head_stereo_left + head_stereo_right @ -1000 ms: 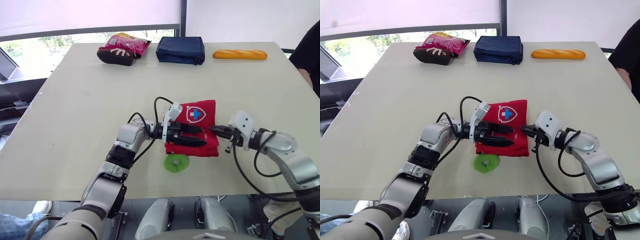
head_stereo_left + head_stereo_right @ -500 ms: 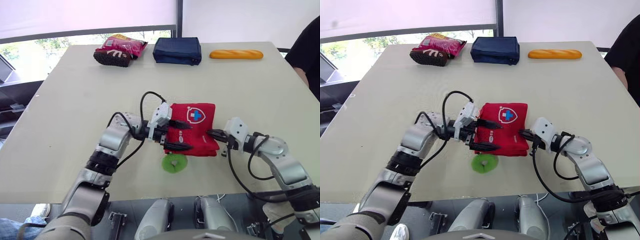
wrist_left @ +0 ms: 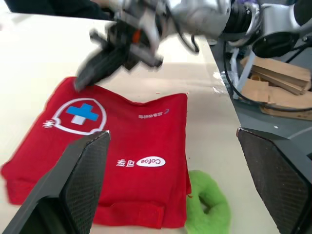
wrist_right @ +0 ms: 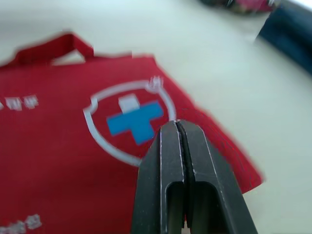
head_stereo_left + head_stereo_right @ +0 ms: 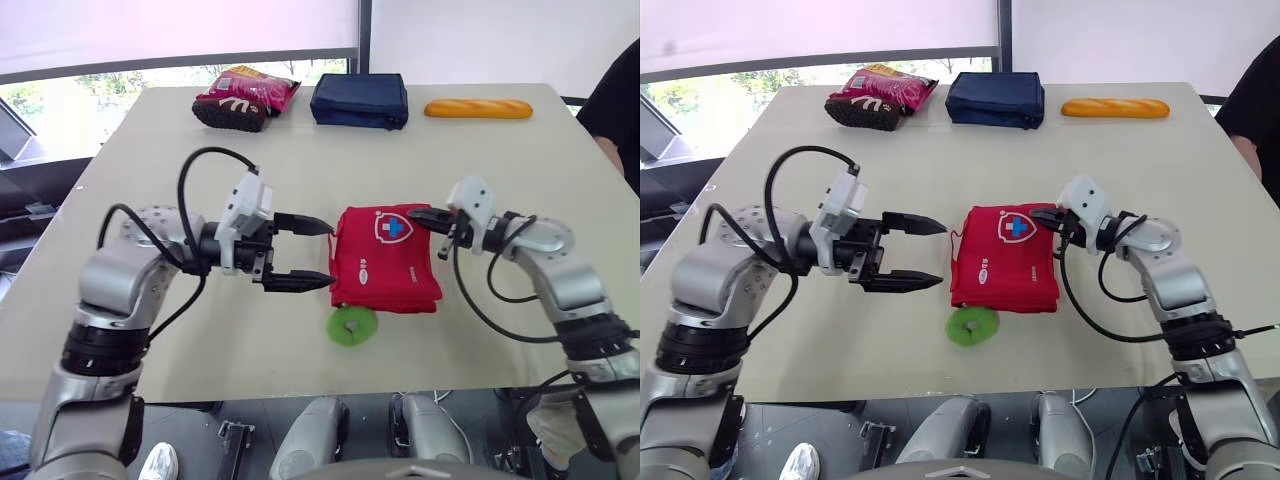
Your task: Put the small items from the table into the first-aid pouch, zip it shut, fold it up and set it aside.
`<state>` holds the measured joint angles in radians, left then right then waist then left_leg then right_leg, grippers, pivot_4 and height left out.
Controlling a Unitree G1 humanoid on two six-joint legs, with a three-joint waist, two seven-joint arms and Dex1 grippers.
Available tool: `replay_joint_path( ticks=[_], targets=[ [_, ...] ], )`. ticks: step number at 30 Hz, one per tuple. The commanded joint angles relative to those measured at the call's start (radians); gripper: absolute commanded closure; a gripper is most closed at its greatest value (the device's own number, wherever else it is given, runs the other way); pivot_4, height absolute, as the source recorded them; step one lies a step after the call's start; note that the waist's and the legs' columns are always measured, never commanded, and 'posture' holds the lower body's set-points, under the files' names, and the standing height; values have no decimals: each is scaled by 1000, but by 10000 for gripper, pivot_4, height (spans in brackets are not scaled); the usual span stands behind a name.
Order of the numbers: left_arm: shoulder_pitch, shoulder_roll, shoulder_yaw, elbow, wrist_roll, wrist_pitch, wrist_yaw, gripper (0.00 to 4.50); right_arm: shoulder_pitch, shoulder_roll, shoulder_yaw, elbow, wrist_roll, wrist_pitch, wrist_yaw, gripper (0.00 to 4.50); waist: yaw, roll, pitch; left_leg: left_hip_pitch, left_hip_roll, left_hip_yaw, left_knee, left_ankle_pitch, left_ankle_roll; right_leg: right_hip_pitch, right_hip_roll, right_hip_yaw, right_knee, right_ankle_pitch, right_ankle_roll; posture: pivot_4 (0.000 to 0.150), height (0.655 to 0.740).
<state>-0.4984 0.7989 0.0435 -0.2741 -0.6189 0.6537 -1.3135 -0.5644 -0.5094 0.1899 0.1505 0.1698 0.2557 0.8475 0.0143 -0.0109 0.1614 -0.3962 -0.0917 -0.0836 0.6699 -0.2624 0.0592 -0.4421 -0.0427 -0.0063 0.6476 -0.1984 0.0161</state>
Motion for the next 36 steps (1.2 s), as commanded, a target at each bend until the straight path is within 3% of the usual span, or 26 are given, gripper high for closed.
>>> replay_joint_path(
  ticks=[1, 5, 9, 13, 19, 21, 27, 33, 34, 36],
  targets=[
    [-6, 12, 31, -67, -52, 26, 35, 597, -4, -15, 52, 74, -79, 21, 8, 45000, -1, 0, 0, 0, 0, 0, 0, 0, 0, 0, 0, 0, 0, 0, 0, 1500, 7395],
    [-4, 22, 40, -98, -84, 46, 59, 597, 15, -11, 44, 74, -80, 17, 20, 45000, -1, 0, -1, 1, 0, 0, 0, 0, 0, 0, 0, 0, 0, 0, 0, 1500, 7395],
    [6, 54, 61, -112, -104, 57, 70, 597, 25, 20, -105, -49, 78, 77, 6, 45000, -1, 0, 0, 1, 0, 0, 0, 0, 0, 0, 0, 0, 0, 0, 0, 1500, 7395],
    [27, 106, 104, -118, -123, 55, 60, 0, 65, -22, -212, -187, 274, 272, 72, 33551, -2, 1, 1, 0, 0, 0, 0, 0, 0, 0, 0, 0, 0, 0, 0, 1500, 7395],
    [61, 168, 178, -129, -146, 50, 63, 0, 106, -74, -173, -183, 263, 399, 60, 4662, -2, 1, 1, 0, 1, 0, -1, 0, 0, -1, 0, 0, 0, 0, 0, 1500, 7395],
    [73, 191, 200, -135, -140, 45, 72, 0, 104, -64, -151, -173, 258, 426, 57, 494, -7, 2, 1, 0, 1, 0, -1, 0, 0, -1, 0, 0, 0, 0, 0, 1500, 7395],
    [129, 244, 243, -154, -127, 33, 81, 0, 78, 0, -94, -98, 225, 440, 29, 494, -10, 2, 1, 0, 1, 0, -1, 0, 0, -1, 0, 0, 0, 0, 0, 1500, 7395],
    [125, 245, 239, -174, -149, 43, 107, 0, 64, 60, -94, -97, 298, 564, 54, 494, -21, 2, 1, 0, 1, 0, -1, 0, 0, -1, 1, 0, 0, 0, 0, 1500, 7395],
    [123, 245, 235, -174, -148, 42, 109, 0, 60, 70, -107, -96, 316, 586, 52, 5529, -24, 2, 1, 0, 1, 0, -2, 0, 0, -1, 1, 0, 0, 0, 0, 1500, 7395],
    [114, 244, 223, -167, -140, 38, 112, 0, 60, 68, -120, -106, 331, 620, 45, 11278, -28, 2, 1, 0, 1, 0, -2, 0, 0, -1, 1, 0, 0, 0, 0, 1500, 7395]
  ],
)
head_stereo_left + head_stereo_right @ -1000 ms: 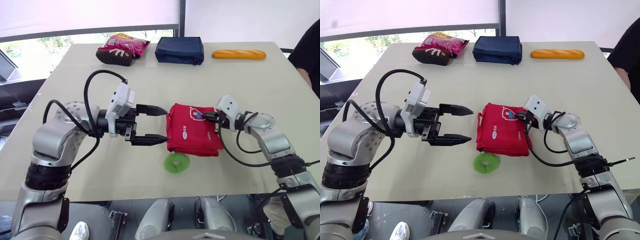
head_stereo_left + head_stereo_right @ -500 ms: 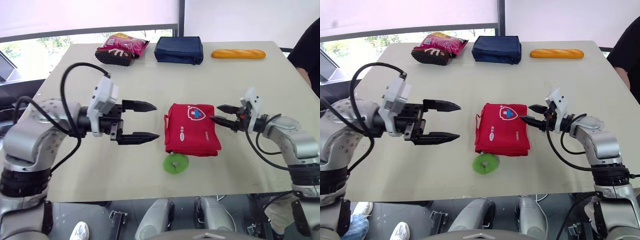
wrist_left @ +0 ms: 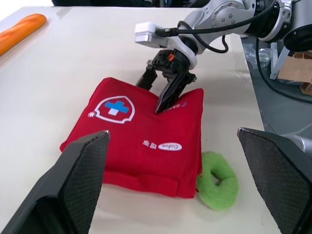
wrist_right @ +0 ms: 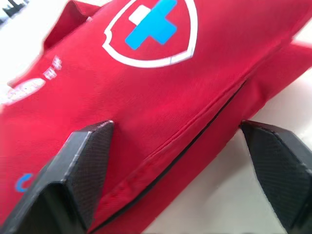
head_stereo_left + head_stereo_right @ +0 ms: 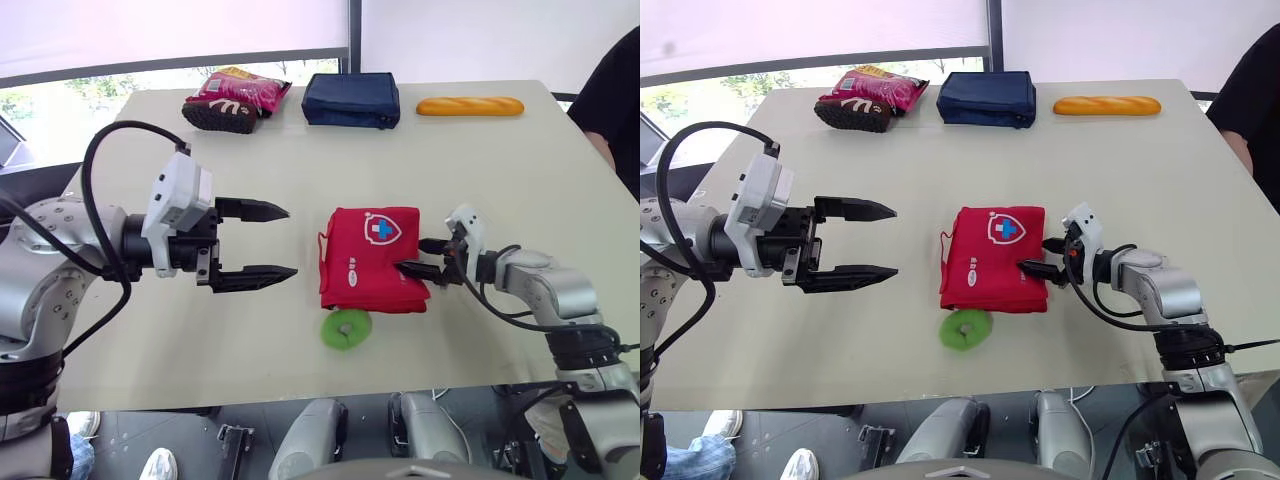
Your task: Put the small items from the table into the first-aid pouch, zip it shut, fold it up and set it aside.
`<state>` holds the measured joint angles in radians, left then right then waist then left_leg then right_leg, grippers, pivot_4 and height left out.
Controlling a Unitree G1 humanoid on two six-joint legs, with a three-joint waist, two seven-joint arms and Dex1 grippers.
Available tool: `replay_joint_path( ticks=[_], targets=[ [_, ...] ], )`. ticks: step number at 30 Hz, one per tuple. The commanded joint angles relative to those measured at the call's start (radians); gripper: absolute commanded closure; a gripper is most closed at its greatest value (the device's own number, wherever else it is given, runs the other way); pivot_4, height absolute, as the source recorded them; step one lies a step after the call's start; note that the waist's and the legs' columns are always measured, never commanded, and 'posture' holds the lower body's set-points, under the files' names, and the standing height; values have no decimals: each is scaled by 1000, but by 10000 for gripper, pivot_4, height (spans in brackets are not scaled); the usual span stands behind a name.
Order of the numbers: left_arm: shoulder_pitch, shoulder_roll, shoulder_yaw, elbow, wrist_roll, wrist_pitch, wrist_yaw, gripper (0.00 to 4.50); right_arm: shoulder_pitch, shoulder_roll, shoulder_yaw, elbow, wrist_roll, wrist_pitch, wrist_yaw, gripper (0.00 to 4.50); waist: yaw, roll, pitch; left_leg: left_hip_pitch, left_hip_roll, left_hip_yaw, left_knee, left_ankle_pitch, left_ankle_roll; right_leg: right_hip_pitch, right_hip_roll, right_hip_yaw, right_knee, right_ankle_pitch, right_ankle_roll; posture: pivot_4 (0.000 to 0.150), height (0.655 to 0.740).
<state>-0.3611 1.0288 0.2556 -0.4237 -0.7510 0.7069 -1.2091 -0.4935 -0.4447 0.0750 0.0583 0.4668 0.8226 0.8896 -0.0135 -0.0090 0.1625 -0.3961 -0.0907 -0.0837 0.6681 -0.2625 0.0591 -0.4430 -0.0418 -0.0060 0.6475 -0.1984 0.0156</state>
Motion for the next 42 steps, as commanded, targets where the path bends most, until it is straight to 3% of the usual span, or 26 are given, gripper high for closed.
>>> replay_joint_path(
  ticks=[1, 7, 8, 10, 14, 20, 28, 32, 37, 42],
  targets=[
    [-31, 12, 6, -15, -9, -15, 10, 0, -7, -3, -10, -20, 36, 59, 0, 16486, 0, 0, 0, 0, 0, 0, 0, 0, 0, 0, 0, 0, 0, 0, 0, 1500, 7395],
    [-55, 4, -13, -8, -10, -16, 18, 0, -6, 22, -90, -38, 79, 74, -67, 43169, 0, 0, 0, 0, 0, 0, 0, 0, 0, 0, 0, 0, 0, 0, 0, 1500, 7395],
    [-60, 4, -15, -6, -11, -16, 20, 0, -17, 36, -119, -25, 86, 65, -93, 44440, 0, 0, 0, 0, 0, 0, 0, 0, 0, 0, 0, 0, 0, 0, 0, 1500, 7395],
    [-67, 2, -17, -4, -13, -16, 23, 0, -28, 51, -150, -12, 93, 55, -124, 44440, 2, 0, 0, 0, 0, 0, 0, 0, 0, 0, 0, 0, 0, 0, 0, 1500, 7395],
    [-113, -20, -23, 12, -4, -26, 51, 0, -147, 103, -363, 183, 81, -113, -363, 44440, 7, 2, 2, 0, -1, 0, 0, 0, 0, 0, -1, 0, 0, 1, 0, 1500, 7395],
    [-201, -72, -40, 52, 26, -46, 131, 0, -303, 80, -612, 504, 38, -399, -751, 44440, 16, 2, 2, -2, -2, 1, 0, 0, 0, -2, -1, 0, 0, 1, -1, 1500, 7395],
    [-302, -144, -40, 102, 3, -32, 212, 0, -342, 93, -697, 629, 51, -458, -953, 44440, -13, 3, 2, 0, 0, 6, -1, 1, 0, -4, 1, 6, 5, 1, -1, 1500, 7395],
    [-299, -154, -35, 105, -6, -40, 202, 0, -305, 110, -688, 539, 71, -425, -968, 29320, -7, 3, 2, 0, 0, 6, 0, 0, 0, -4, 0, 6, 6, 1, -1, 1500, 7395],
    [-240, -140, -23, 102, -41, 7, 194, 0, -173, 118, -630, 288, 89, -310, -946, 2140, -4, 3, 2, -1, 0, 7, 0, 0, 0, -5, 1, 7, 6, 1, -1, 1500, 7395],
    [-115, -145, 9, 73, -39, 10, 214, 0, 60, 55, -537, -14, 90, -184, -838, 493, -2, 3, 2, 0, 0, 7, 0, 0, 0, -5, 1, 7, 7, 1, -1, 1500, 7395]
  ],
)
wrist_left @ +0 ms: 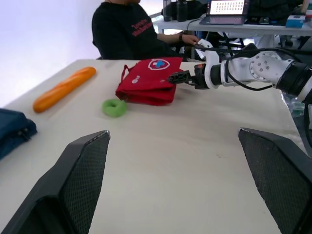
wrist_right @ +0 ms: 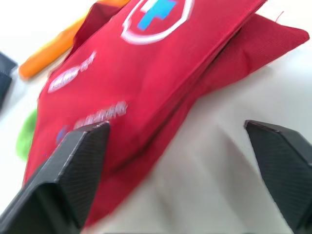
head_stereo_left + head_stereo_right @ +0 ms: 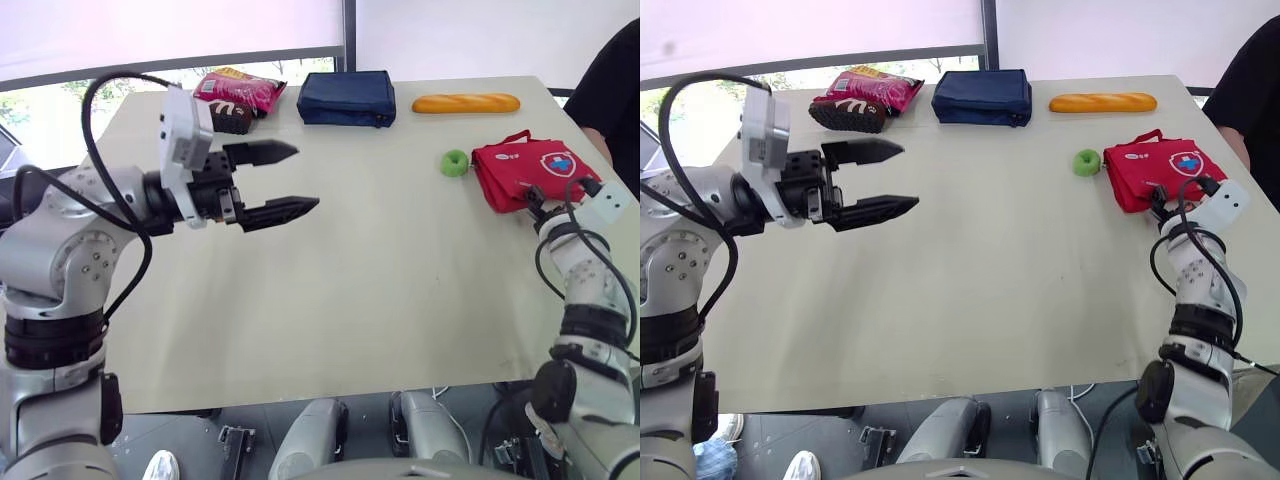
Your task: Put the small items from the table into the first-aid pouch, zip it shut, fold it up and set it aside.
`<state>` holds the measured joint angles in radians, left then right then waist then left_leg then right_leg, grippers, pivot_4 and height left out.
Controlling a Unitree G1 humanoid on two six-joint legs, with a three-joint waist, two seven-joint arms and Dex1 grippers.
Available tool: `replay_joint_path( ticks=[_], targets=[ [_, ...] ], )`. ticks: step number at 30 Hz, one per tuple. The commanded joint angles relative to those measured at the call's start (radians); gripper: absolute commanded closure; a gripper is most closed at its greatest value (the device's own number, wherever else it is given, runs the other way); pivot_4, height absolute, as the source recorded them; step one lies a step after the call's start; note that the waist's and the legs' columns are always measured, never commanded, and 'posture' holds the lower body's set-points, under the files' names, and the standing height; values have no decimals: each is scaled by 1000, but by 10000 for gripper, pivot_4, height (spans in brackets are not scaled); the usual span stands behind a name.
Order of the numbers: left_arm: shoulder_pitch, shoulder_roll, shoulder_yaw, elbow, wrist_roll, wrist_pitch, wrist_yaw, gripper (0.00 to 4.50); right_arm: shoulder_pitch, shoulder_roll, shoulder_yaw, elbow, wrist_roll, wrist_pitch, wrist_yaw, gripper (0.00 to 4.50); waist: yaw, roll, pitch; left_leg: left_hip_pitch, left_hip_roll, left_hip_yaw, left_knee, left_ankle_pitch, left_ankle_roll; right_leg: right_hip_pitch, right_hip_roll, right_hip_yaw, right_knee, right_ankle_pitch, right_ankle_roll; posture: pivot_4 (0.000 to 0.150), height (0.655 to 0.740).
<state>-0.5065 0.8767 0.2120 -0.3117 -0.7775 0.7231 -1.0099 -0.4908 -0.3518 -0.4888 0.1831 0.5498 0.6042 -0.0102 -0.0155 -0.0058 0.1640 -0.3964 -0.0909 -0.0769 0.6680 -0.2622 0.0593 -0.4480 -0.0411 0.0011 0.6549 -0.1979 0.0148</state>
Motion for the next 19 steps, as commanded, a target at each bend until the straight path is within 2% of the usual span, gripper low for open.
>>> replay_joint_path(
  ticks=[1, 3, 6, 8, 10, 13, 16, 19],
  targets=[
    [71, 7, 58, -53, 0, -18, 18, 0, 123, -60, 56, -196, 2, 26, 122, 493, 1, 0, 0, 0, 0, 0, 1, 0, 0, 0, 0, 0, 0, 0, 0, 1500, 7395],
    [148, -48, 95, -72, 3, -28, 93, 0, 282, -100, 106, -309, -6, -72, 303, 493, 5, 3, -2, 0, 0, 0, 0, 0, 1, 0, 0, 0, -1, 0, 0, 1500, 7395],
    [283, -74, 115, -112, 54, -63, 138, 0, 491, -163, 153, -428, -34, -246, 548, 493, 7, 3, -2, 1, 1, 0, 0, -1, 1, 1, 0, 0, -1, -1, 0, 1500, 7395],
    [350, -87, 132, -130, 64, -86, 146, 0, 574, -186, 161, -454, -41, -311, 635, 493, 4, 2, -1, 1, 1, 0, -1, -1, 1, 2, 1, 0, -2, -1, 0, 1500, 7395],
    [477, -116, 158, -119, 145, -179, 164, 0, 682, -228, 176, -405, -134, -488, 733, 493, 2, 2, -1, 1, 2, 1, 1, -1, 1, 2, 1, 0, -2, -1, 0, 1500, 7395],
    [626, -148, 198, -56, 225, -309, 145, 0, 750, -249, 154, -324, -159, -668, 849, 493, 6, 2, -1, 7, 4, 3, -1, -1, 1, 7, 2, 1, -4, -1, 0, 1500, 7395],
    [753, -160, 227, -20, 263, -392, 101, 0, 749, -278, 114, -276, -111, -717, 935, 493, 7, 2, -1, 12, 6, 3, -3, -2, 2, 13, 3, 0, -9, -2, -1, 1500, 7395],
    [795, -167, 210, 15, 315, -488, 85, 0, 747, -300, 93, -250, -70, -731, 1007, 493, 19, 2, -1, 14, 6, 2, -3, -5, 6, 17, 2, -1, -12, -4, -3, 1500, 7395]
  ],
)
